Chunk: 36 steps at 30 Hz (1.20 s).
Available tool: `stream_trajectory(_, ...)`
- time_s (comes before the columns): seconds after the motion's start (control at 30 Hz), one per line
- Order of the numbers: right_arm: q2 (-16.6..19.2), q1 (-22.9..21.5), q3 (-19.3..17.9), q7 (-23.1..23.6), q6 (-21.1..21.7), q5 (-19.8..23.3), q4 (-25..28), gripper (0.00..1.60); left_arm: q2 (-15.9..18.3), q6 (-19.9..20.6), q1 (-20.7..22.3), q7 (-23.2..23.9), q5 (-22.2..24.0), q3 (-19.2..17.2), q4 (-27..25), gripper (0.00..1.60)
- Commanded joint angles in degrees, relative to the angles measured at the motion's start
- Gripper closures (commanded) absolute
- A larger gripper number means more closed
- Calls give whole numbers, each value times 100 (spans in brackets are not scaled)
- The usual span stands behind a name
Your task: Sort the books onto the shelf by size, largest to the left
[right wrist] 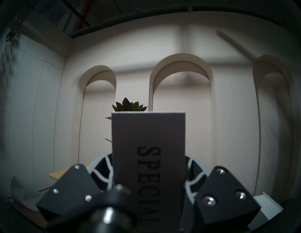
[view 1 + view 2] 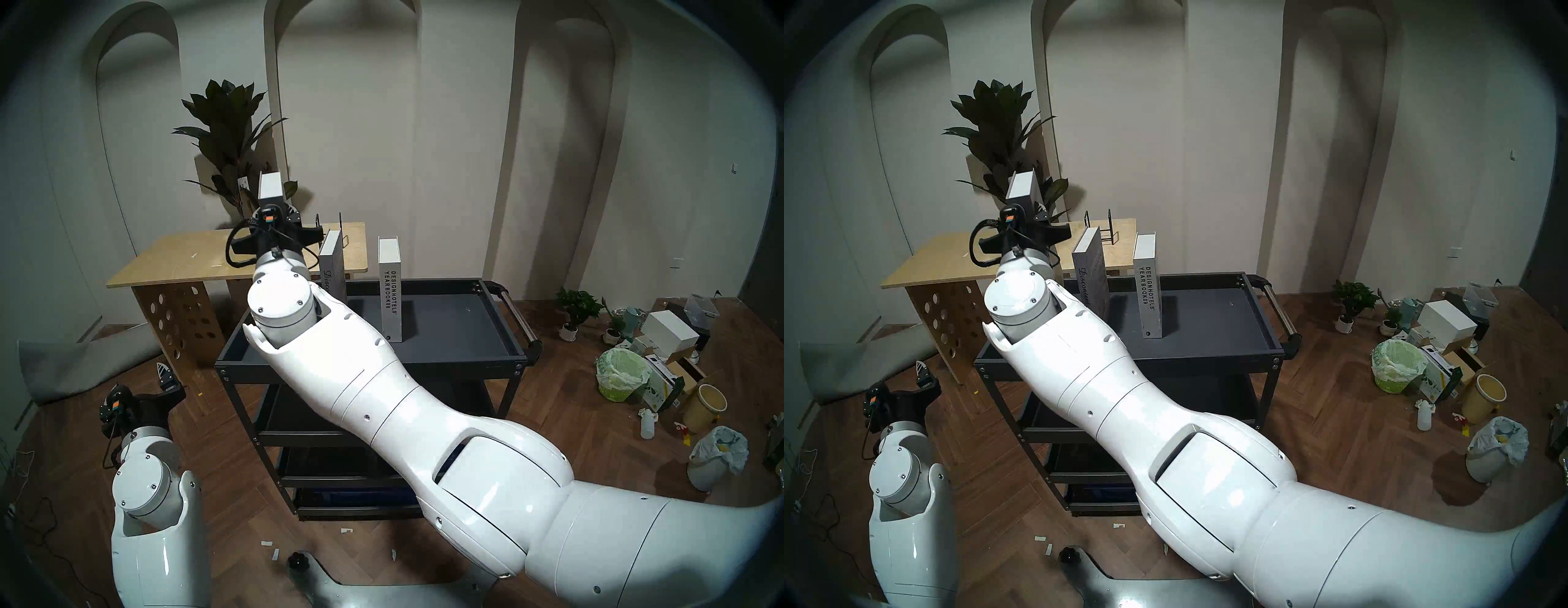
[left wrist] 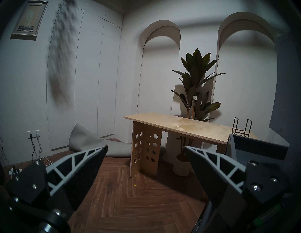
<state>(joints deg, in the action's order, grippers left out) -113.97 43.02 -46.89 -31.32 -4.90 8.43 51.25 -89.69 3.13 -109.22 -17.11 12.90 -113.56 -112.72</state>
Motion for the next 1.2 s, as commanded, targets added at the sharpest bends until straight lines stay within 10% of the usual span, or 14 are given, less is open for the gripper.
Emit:
stream_trajectory(0.0,-103,-266,151,-88,-534,336,-249,160,140,-25,125,73,28,-66,49,0)
stream_trajectory(1.17,-103,-587,1164,-403,-1070,1437,-1165,160,333,-25,139,233,378,-541,461,0)
